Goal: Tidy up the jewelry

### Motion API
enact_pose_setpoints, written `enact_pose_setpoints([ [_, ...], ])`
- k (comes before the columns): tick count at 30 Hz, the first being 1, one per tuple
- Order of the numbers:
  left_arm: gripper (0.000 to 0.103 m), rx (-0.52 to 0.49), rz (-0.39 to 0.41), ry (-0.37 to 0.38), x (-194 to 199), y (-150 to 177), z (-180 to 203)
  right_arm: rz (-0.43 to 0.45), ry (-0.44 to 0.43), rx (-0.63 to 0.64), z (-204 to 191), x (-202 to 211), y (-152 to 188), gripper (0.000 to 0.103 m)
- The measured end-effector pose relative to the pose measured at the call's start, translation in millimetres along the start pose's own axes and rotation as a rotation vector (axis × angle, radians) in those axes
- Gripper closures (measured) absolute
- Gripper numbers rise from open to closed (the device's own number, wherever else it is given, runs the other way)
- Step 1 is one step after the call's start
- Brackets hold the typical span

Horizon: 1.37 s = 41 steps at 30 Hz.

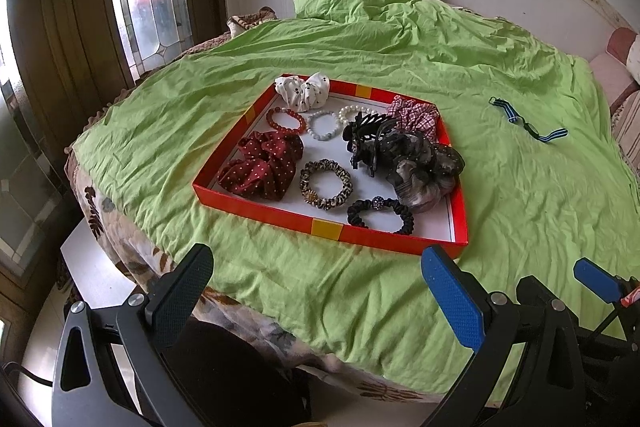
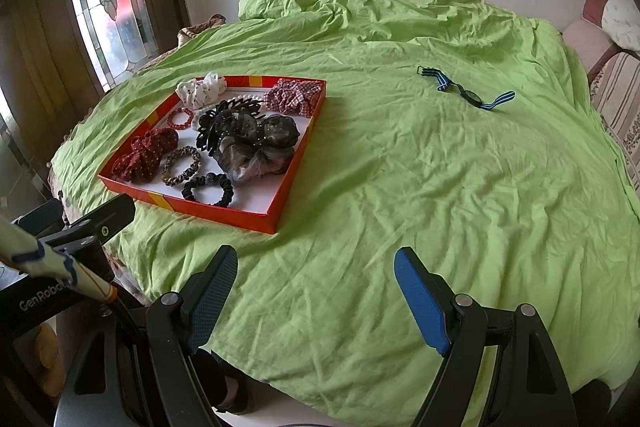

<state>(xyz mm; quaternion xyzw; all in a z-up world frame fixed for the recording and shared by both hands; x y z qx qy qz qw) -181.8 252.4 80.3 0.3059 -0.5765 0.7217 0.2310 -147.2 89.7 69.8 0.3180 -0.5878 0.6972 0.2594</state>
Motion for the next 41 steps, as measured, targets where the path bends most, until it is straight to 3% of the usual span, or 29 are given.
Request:
enact_pose_setpoints([
  [25,0.000,0.010,-0.014,-0.015,-5,2,0,-0.010,-0.028,0.008,0,-4,3,0.018],
  [41,0.000,0.020,-0.030,-0.088,3,-4,1,-0.032,-0.094,0.000,8,-15,5,0.016],
])
Point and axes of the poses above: each gripper's, at about its wrist camera, not at the fingertips, and x roughly against the way its jaws point, z to its right, y to its underside, the point moved 5 cm from there along -x, roughly the way its jaws point, and after that the axes turned 12 degrees about y, right-handed, at the moved point
